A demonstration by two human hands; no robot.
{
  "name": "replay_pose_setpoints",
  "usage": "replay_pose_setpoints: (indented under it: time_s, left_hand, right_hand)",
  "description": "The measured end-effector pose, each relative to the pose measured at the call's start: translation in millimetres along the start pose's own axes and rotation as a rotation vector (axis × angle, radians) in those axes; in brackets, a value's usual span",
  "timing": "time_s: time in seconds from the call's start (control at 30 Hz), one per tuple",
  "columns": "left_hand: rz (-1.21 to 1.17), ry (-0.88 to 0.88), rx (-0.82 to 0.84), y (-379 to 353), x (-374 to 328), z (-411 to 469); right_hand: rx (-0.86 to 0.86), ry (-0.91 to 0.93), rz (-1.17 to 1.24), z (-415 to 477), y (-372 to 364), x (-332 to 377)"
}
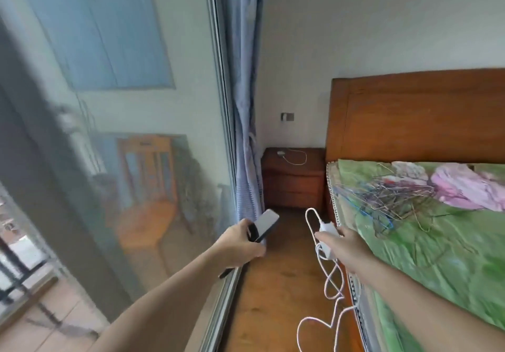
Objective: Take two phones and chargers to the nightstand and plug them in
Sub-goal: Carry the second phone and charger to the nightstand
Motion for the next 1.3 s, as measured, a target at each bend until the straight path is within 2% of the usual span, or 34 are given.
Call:
replay_pose_setpoints:
  time_s: [0.37,0.6,0.83,1.3]
  left_hand:
    - [-0.043,-0.071,0.024,13,-50,225]
    - [-0.104,-0.097,0.076,5,-32,399]
    - [-0.145,-0.055,0.109,35,-20,565]
    - [-0.063,-0.046,0.017,86,-40,874]
  right_hand:
    - [-0.067,0.057,-0.018,198,52,88]
    - [-0.072,0.025,-0.079,361,38,116]
    - [-0.075,-0.051,-0.072,513,29,165]
    - [-0.022,0.033,0.084,835,21,284]
Point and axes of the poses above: each hand's wrist, its own z-axis towards the middle knuckle, its own y-axis out of the back of the hand, x = y × z, the point moved 10 cm from there along z, towards the middle knuckle, and after that the axes turned 7 degrees about -y, right-handed, at the moved point
